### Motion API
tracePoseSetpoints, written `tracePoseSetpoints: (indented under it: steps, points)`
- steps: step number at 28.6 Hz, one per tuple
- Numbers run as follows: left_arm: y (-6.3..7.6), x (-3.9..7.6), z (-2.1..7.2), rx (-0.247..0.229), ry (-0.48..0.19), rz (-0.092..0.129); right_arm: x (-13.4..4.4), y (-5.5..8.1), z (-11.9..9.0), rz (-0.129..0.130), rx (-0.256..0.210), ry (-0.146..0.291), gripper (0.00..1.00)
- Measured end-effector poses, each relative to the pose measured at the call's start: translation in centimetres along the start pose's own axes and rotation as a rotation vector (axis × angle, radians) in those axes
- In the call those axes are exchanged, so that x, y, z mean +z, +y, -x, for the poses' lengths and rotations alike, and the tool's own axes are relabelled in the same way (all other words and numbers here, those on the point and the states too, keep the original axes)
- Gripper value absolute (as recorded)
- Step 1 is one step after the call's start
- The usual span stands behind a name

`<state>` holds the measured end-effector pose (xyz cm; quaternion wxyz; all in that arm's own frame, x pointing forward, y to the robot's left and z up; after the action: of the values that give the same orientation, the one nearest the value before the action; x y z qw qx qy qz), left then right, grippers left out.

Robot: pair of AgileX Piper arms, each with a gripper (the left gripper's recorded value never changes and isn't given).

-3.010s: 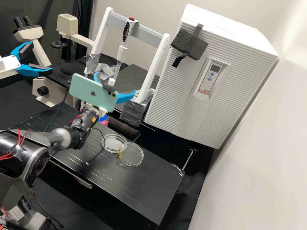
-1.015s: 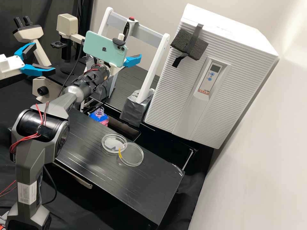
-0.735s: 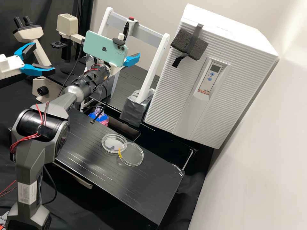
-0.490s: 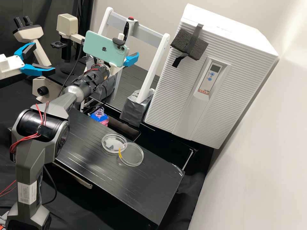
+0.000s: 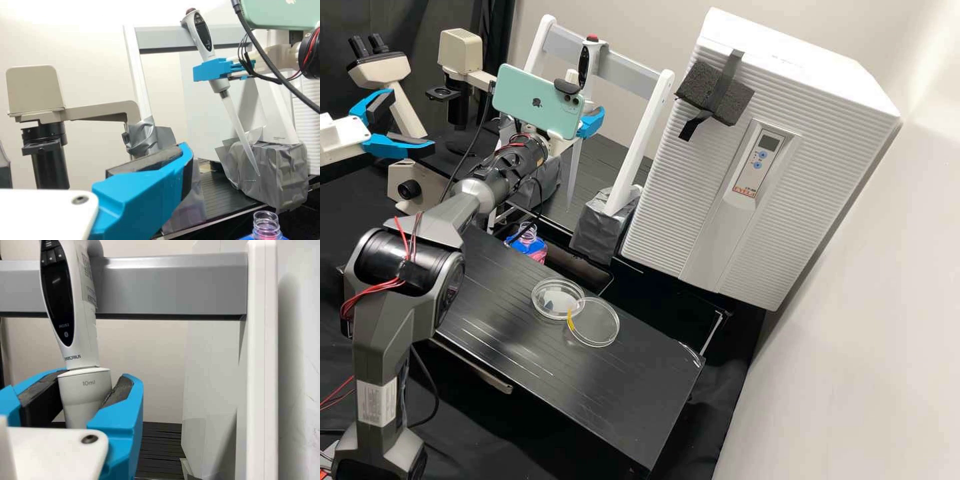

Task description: Use the pipette

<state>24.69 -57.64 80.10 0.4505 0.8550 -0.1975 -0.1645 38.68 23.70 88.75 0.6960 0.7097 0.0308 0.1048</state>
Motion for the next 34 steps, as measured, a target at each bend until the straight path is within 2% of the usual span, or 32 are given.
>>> tracePoseSetpoints:
  steps: [6,12,16,20,23,30,33,34]
  points:
    - [-0.1,-0.1,0.08,-0.003,0.005,-0.001,-0.2,-0.2,0.1,-0.004,-0.016,0.003,0.0]
    - [-0.1,-0.2,0.08,-0.003,0.007,-0.002,-0.8,0.1,0.5,-0.031,-0.034,0.012,0.0]
    - [-0.3,-0.4,0.26,-0.011,0.015,-0.003,-0.8,0.1,0.5,-0.059,-0.039,0.012,0.0]
    - [-0.4,-0.4,0.4,-0.017,0.018,-0.003,-1.0,0.2,0.6,-0.062,-0.044,0.014,0.0]
    - [-0.4,-0.5,0.4,-0.017,0.02,-0.003,-1.2,0.3,0.5,-0.078,-0.054,0.015,0.0]
    - [-0.4,-0.7,0.42,-0.016,0.025,-0.006,-2.0,1.8,0.1,-0.087,-0.017,0.041,0.0]
    - [-0.4,-0.8,0.46,-0.017,0.029,0.002,-2.3,2.6,0.2,-0.109,0.001,0.05,0.0]
    - [-0.4,-0.8,0.46,-0.017,0.031,0.005,-2.4,2.8,0.3,-0.123,0.006,0.053,0.0]
